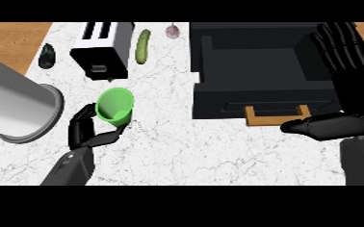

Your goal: Pick up the cup, place it into the drawer and close the drawer

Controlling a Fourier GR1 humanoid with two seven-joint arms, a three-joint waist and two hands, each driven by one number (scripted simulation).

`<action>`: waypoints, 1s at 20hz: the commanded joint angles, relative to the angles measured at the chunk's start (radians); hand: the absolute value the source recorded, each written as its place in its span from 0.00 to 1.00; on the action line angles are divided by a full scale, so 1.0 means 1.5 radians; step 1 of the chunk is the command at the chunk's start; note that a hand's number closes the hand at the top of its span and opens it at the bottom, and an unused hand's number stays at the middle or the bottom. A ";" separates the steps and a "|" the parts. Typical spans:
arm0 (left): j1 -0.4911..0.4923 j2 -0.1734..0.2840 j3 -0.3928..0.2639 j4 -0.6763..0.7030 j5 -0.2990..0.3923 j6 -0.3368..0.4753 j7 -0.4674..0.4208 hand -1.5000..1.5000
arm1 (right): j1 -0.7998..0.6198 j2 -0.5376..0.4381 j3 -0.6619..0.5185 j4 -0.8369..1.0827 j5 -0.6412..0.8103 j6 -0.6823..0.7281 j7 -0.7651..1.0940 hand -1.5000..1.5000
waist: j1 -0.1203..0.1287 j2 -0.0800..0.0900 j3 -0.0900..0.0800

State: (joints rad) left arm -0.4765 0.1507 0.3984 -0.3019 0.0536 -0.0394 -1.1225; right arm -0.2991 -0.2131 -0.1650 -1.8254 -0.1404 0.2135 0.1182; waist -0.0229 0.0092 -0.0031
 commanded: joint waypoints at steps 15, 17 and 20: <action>-0.204 -0.070 -0.108 -0.232 -0.005 -0.061 0.206 1.00 | 0.021 -0.013 -0.011 -0.043 -0.004 -0.005 0.041 0.00 | 0.024 -0.015 0.003; -0.239 -0.089 -0.118 -0.252 -0.006 -0.035 0.247 1.00 | 0.028 -0.004 -0.022 -0.007 0.010 -0.013 -0.003 0.00 | 0.019 -0.010 0.003; -0.257 -0.099 -0.172 -0.288 0.015 0.018 0.296 1.00 | 0.017 -0.004 -0.005 -0.002 0.026 -0.009 -0.013 0.00 | 0.014 -0.009 0.002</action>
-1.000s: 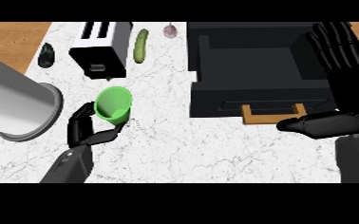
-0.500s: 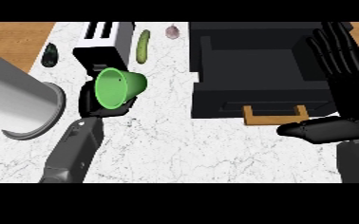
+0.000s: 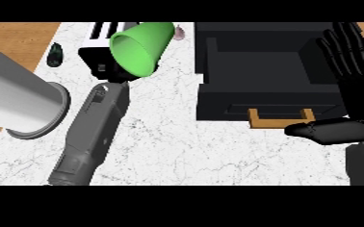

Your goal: Pick up the cup, place it into the drawer and close the drawer

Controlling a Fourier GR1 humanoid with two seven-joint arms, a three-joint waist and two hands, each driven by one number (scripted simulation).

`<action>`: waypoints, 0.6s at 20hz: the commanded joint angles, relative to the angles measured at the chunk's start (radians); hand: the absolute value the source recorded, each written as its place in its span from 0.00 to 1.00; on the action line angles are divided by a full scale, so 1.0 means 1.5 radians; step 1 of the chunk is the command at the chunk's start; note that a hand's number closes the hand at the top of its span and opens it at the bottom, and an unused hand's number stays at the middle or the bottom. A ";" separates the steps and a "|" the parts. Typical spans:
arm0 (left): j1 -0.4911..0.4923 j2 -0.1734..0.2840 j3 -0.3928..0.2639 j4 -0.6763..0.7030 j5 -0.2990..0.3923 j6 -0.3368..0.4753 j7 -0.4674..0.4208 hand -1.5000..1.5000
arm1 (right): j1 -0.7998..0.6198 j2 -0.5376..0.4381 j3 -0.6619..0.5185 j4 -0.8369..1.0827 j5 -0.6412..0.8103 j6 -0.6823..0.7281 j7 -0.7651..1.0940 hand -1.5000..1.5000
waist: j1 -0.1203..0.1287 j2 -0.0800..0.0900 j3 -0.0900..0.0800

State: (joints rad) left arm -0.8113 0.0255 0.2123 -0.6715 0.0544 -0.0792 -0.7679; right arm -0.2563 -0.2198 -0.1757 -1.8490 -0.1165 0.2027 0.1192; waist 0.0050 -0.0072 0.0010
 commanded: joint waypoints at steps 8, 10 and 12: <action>-0.196 -0.017 -0.133 -0.053 0.069 0.178 0.239 1.00 | 0.004 0.023 0.021 -0.006 0.021 -0.015 -0.019 0.00 | -0.018 0.005 0.000; -0.246 -0.017 -0.151 -0.024 0.076 0.237 0.259 1.00 | -0.001 0.006 0.003 0.011 0.003 0.006 -0.033 0.00 | -0.024 0.007 0.000; -0.298 -0.017 -0.143 0.040 0.075 0.227 0.293 1.00 | -0.020 0.015 0.015 0.031 0.017 -0.004 -0.036 0.00 | -0.028 0.010 0.000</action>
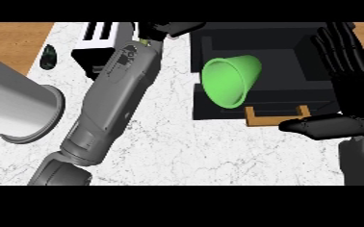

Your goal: Pick up the cup, place it into the drawer and close the drawer

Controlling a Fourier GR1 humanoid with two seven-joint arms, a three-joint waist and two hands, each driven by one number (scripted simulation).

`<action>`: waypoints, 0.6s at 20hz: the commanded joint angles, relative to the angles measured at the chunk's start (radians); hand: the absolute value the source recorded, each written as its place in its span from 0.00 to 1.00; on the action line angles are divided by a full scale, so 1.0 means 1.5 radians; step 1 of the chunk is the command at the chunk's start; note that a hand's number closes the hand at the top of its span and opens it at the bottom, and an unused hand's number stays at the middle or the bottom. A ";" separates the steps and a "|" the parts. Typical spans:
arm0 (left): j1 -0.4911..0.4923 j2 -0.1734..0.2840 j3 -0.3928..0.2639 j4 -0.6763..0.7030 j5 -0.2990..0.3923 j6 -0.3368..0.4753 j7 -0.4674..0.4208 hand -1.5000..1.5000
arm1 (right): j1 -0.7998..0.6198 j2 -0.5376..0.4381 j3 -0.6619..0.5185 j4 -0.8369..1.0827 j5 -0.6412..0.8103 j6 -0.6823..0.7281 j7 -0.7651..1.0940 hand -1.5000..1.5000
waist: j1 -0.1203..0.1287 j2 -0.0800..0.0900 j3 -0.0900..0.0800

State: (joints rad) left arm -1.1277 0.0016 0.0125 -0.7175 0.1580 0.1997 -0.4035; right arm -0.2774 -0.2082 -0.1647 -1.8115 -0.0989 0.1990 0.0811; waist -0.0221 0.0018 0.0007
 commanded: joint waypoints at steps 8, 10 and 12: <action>-0.169 -0.001 -0.085 0.234 0.045 0.106 0.098 1.00 | -0.028 -0.005 0.001 0.005 -0.020 0.013 0.005 0.00 | -0.042 0.012 0.001; -0.143 -0.001 -0.139 0.242 0.079 0.109 0.089 1.00 | -0.038 0.008 0.022 0.034 0.008 0.009 -0.025 0.00 | -0.050 0.014 0.001; -0.151 -0.001 -0.149 0.275 0.069 0.075 0.110 1.00 | -0.072 -0.006 0.010 0.025 -0.017 0.014 0.006 0.00 | -0.060 0.018 0.001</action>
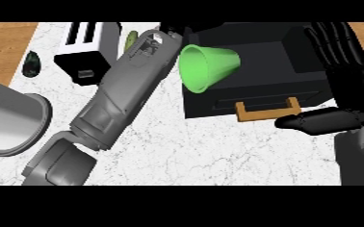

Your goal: Pick up the cup, place it into the drawer and close the drawer

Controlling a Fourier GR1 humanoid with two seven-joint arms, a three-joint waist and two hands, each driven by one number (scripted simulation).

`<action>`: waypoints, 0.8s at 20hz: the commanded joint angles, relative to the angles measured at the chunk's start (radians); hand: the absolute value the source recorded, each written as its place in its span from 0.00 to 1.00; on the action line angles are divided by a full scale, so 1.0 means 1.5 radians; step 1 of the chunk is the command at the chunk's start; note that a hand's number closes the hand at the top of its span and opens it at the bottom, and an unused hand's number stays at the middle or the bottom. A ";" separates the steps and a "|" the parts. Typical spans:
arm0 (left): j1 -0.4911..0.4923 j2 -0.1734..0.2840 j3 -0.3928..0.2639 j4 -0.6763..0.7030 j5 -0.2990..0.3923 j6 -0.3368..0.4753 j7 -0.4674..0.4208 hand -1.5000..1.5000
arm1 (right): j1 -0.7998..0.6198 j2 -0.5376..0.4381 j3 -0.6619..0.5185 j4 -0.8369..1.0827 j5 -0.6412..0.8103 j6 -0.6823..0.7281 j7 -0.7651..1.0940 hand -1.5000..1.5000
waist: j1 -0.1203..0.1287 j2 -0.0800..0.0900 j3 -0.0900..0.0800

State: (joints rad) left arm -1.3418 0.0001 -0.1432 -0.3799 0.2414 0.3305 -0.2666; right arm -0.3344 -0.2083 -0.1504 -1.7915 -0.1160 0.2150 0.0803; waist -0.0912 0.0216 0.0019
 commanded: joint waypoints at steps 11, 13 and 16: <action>0.039 0.000 -0.142 0.046 0.059 -0.030 0.015 0.00 | -0.041 0.010 0.037 0.009 -0.008 0.027 -0.013 0.00 | -0.082 0.017 0.000; 0.059 0.000 -0.127 0.034 0.093 -0.045 -0.013 0.00 | -0.042 0.021 0.047 0.033 -0.024 0.043 -0.023 0.00 | -0.072 0.021 0.000; 0.059 0.000 -0.111 0.014 0.138 -0.045 -0.027 0.00 | -0.061 0.030 0.082 0.020 -0.072 0.091 -0.003 0.00 | -0.080 0.020 -0.001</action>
State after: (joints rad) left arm -1.2693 0.0001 -0.3218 -0.3292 0.3804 0.2623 -0.2748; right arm -0.4070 -0.1772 -0.0670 -1.7614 -0.1697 0.2940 0.0669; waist -0.1995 0.0494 0.0015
